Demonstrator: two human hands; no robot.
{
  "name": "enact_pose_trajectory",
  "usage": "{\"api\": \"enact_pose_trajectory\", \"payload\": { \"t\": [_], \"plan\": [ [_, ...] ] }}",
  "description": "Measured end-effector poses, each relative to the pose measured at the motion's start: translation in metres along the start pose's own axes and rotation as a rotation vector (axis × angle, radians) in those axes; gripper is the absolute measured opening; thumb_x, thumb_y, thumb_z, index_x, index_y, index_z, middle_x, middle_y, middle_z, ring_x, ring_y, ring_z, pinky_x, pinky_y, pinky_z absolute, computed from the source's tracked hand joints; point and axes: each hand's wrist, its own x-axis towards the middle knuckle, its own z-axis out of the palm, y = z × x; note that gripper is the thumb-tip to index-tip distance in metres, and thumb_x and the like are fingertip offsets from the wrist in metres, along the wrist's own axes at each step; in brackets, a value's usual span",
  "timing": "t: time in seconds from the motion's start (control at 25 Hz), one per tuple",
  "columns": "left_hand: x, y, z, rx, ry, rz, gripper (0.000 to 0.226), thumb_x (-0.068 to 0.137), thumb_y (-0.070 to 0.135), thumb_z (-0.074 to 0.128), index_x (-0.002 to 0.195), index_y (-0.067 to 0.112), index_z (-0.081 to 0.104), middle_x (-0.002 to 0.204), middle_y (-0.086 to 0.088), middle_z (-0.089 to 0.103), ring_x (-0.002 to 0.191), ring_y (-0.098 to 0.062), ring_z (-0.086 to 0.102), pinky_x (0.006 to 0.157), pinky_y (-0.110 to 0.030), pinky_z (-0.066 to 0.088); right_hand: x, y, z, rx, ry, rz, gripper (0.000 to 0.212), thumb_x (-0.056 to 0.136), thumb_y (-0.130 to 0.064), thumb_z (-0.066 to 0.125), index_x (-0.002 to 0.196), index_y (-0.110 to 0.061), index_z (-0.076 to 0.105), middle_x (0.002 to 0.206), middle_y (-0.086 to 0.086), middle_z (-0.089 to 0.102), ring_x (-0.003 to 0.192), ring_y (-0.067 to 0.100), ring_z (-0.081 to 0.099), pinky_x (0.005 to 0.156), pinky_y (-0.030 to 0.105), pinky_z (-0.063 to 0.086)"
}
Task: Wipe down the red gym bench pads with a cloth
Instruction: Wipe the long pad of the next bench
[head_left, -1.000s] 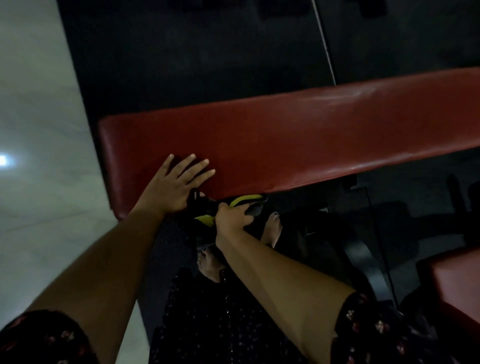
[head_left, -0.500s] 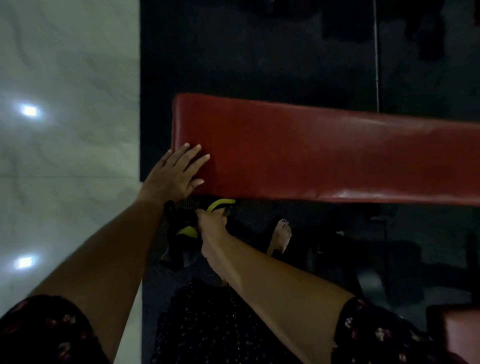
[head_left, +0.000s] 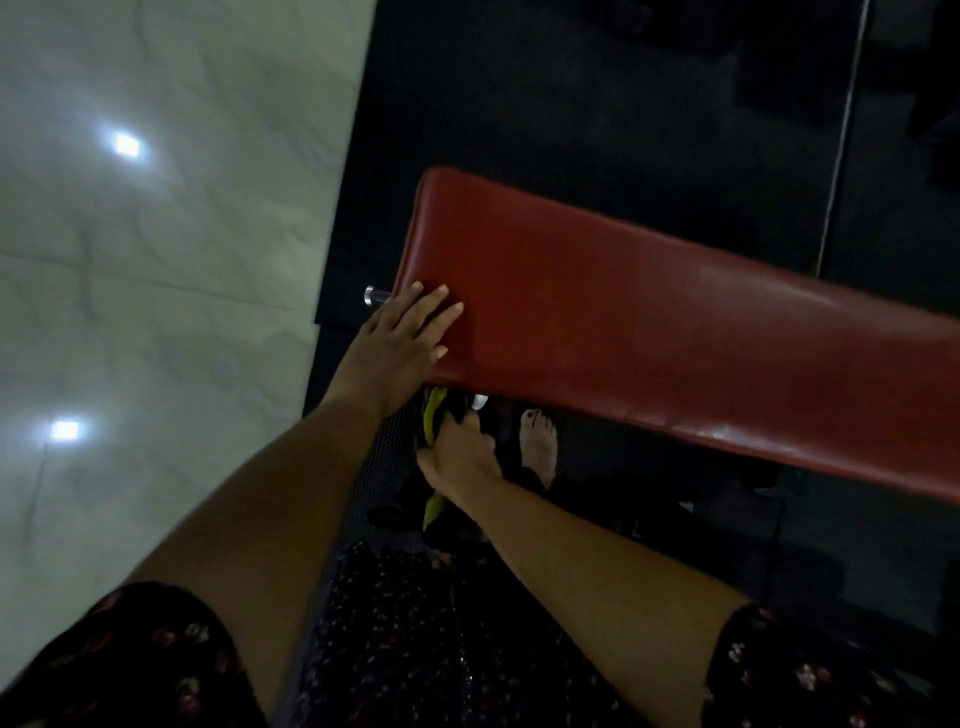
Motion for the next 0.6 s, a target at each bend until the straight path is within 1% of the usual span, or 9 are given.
{"api": "enact_pose_trajectory", "payload": {
  "t": [0.08,0.12,0.2,0.28,0.32,0.4,0.48,0.56,0.6],
  "plan": [
    [-0.003,0.016,0.003,-0.068,0.018,-0.137,0.055,0.105,0.030,0.035,0.155,0.028,0.014,0.163,0.003,0.008,0.150,-0.020,-0.002,0.119,-0.040,0.005,-0.006,0.010,-0.022,-0.350,0.018,-0.155,0.053,0.096,-0.034,0.049,0.143,-0.015,0.033,0.150,0.009,0.024,0.127,0.037,0.033,0.094,0.043,0.039],
    [-0.003,0.023,0.004,-0.098,0.023,-0.194,0.054,0.105,0.029,0.032,0.155,0.030,0.012,0.164,0.005,0.005,0.150,-0.019,-0.005,0.118,-0.038,0.000,-0.010,0.017,-0.034,-0.480,0.016,-0.233,0.048,0.096,-0.032,0.049,0.140,-0.017,0.037,0.146,0.006,0.028,0.124,0.035,0.035,0.090,0.043,0.041],
    [-0.007,0.037,0.007,-0.147,0.060,-0.295,0.054,0.105,0.026,0.031,0.155,0.033,0.012,0.163,0.004,0.007,0.150,-0.019,-0.005,0.117,-0.037,-0.005,-0.030,0.031,-0.068,-0.599,-0.012,-0.336,0.048,0.094,-0.026,0.051,0.140,-0.025,0.038,0.138,0.000,0.032,0.116,0.032,0.038,0.086,0.041,0.044],
    [-0.008,0.051,0.013,-0.217,0.096,-0.391,0.053,0.104,0.028,0.033,0.154,0.034,0.016,0.163,0.001,0.009,0.151,-0.021,-0.002,0.117,-0.038,-0.006,-0.055,0.043,-0.112,-0.645,-0.036,-0.386,0.061,0.090,-0.024,0.056,0.146,-0.035,0.033,0.140,-0.003,0.032,0.115,0.029,0.039,0.087,0.039,0.048],
    [-0.008,0.057,0.017,-0.275,0.106,-0.449,0.053,0.103,0.031,0.032,0.154,0.035,0.017,0.163,-0.001,0.009,0.151,-0.022,-0.002,0.117,-0.040,-0.007,-0.064,0.044,-0.137,-0.726,-0.029,-0.420,0.064,0.089,-0.026,0.057,0.147,-0.036,0.031,0.143,-0.004,0.030,0.115,0.028,0.039,0.087,0.039,0.049],
    [-0.005,0.075,0.024,-0.352,0.164,-0.561,0.052,0.102,0.037,0.029,0.153,0.034,0.020,0.163,-0.005,0.011,0.150,-0.025,0.001,0.118,-0.044,-0.007,-0.067,0.034,-0.189,-0.929,0.088,-0.522,0.060,0.093,-0.029,0.051,0.147,-0.040,0.028,0.150,-0.004,0.024,0.114,0.027,0.040,0.087,0.039,0.049],
    [0.002,0.096,0.029,-0.396,0.270,-0.696,0.054,0.100,0.039,0.025,0.153,0.030,0.024,0.162,-0.010,0.013,0.150,-0.027,0.004,0.119,-0.046,-0.004,-0.049,0.007,-0.238,-1.121,0.301,-0.661,0.059,0.094,-0.027,0.044,0.146,-0.047,0.027,0.152,0.000,0.025,0.110,0.030,0.042,0.077,0.037,0.046],
    [0.013,0.118,0.028,-0.492,0.288,-0.865,0.055,0.102,0.036,0.025,0.156,0.027,0.016,0.163,-0.011,0.001,0.150,-0.026,-0.004,0.121,-0.044,-0.005,-0.023,-0.027,-0.270,-1.293,0.450,-0.781,0.060,0.093,-0.026,0.045,0.145,-0.051,0.028,0.149,0.003,0.031,0.106,0.035,0.043,0.067,0.038,0.036],
    [0.020,0.129,0.027,-0.545,0.304,-0.944,0.055,0.104,0.034,0.028,0.156,0.025,0.012,0.163,-0.012,-0.004,0.150,-0.026,-0.008,0.121,-0.043,-0.006,-0.009,-0.043,-0.276,-1.376,0.469,-0.836,0.059,0.094,-0.026,0.043,0.145,-0.052,0.027,0.148,0.004,0.031,0.106,0.037,0.042,0.066,0.040,0.035]
  ]
}}
